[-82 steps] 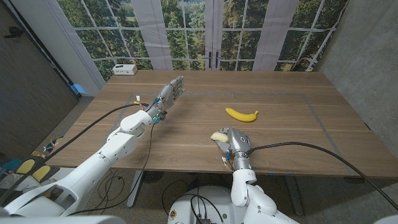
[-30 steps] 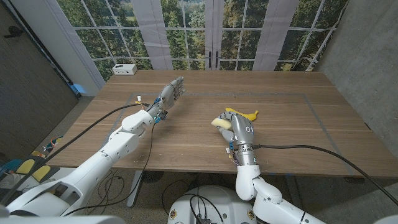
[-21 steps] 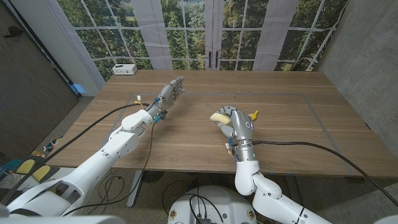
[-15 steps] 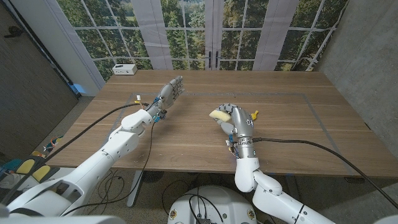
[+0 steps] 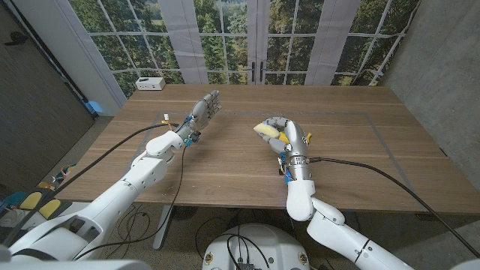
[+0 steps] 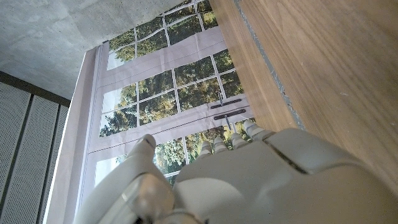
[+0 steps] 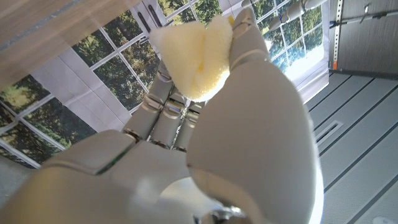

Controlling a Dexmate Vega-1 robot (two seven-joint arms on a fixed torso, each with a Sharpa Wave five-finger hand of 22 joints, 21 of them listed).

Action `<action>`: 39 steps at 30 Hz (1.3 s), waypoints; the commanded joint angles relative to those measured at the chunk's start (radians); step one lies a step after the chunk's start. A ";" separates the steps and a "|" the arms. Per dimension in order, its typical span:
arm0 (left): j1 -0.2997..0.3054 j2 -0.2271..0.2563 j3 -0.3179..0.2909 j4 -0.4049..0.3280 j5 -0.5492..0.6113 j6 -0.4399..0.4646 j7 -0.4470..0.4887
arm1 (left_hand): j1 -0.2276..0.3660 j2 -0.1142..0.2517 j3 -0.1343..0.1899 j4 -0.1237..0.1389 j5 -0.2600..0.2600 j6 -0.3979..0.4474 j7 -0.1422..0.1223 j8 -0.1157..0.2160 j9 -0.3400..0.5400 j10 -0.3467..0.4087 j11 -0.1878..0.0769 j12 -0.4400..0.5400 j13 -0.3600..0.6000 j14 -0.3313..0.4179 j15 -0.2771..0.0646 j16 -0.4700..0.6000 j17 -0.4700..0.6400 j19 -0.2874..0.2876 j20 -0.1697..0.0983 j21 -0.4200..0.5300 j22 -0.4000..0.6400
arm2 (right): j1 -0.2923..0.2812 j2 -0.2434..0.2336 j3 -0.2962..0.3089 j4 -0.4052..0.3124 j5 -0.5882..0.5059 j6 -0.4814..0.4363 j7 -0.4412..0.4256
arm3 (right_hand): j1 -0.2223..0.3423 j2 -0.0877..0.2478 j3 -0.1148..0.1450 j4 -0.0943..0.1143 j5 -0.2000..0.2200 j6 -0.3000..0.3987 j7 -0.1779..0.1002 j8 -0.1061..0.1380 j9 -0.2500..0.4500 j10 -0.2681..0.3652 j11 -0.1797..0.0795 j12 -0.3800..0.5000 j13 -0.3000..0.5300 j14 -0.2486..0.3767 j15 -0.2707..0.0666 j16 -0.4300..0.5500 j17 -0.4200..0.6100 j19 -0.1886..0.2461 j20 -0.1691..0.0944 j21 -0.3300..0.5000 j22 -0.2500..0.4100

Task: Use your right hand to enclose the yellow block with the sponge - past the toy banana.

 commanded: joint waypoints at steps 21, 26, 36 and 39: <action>-0.023 -0.014 -0.010 0.051 -0.009 -0.015 -0.020 | 0.004 0.005 0.002 -0.007 0.000 -0.013 -0.002 0.000 0.004 -0.028 -0.001 -0.005 0.003 -0.072 -0.002 0.003 0.002 0.000 -0.007 0.000 0.005 | -0.031 0.133 0.145 0.036 0.536 0.326 0.267 | 0.221 0.208 -0.008 0.004 0.002 0.030 0.037 -0.001 0.000 0.008 0.007 -0.014 0.007 0.094 -0.147 -0.017 0.008 -0.028 -0.121 0.051 -0.002; -0.023 -0.013 -0.011 0.053 -0.011 -0.019 -0.024 | 0.004 0.005 0.002 -0.007 0.000 -0.013 -0.002 0.000 0.004 -0.028 -0.004 -0.004 0.003 -0.072 -0.003 0.003 0.002 0.000 -0.007 0.000 0.005 | -0.037 0.145 0.157 0.030 0.589 0.333 0.294 | 0.222 0.208 -0.009 0.005 0.003 0.027 0.036 -0.002 0.000 0.009 0.007 -0.015 0.008 0.094 -0.145 -0.021 0.008 -0.034 -0.120 0.060 -0.003; -0.010 -0.005 -0.024 0.048 -0.021 -0.027 -0.027 | 0.004 0.005 0.002 -0.008 0.000 -0.013 -0.002 0.000 0.004 -0.028 0.000 -0.004 0.003 -0.072 -0.001 0.003 0.002 0.000 -0.005 0.000 0.005 | -0.038 0.155 0.174 0.010 0.681 0.320 0.345 | 0.225 0.210 -0.011 0.005 0.004 0.026 0.036 -0.003 0.000 0.008 0.004 -0.019 0.011 0.099 -0.145 -0.027 0.010 -0.043 -0.120 0.078 -0.007; -0.009 -0.003 -0.027 0.053 -0.026 -0.030 -0.035 | 0.004 0.005 0.002 -0.008 0.000 -0.013 -0.002 0.000 0.004 -0.027 -0.002 -0.004 0.003 -0.072 -0.001 0.003 0.002 0.000 -0.005 0.000 0.005 | -0.034 0.154 0.178 0.006 0.702 0.309 0.359 | 0.226 0.210 -0.012 0.006 0.004 0.027 0.037 -0.003 0.000 0.009 0.004 -0.020 0.011 0.100 -0.145 -0.028 0.011 -0.046 -0.120 0.084 -0.008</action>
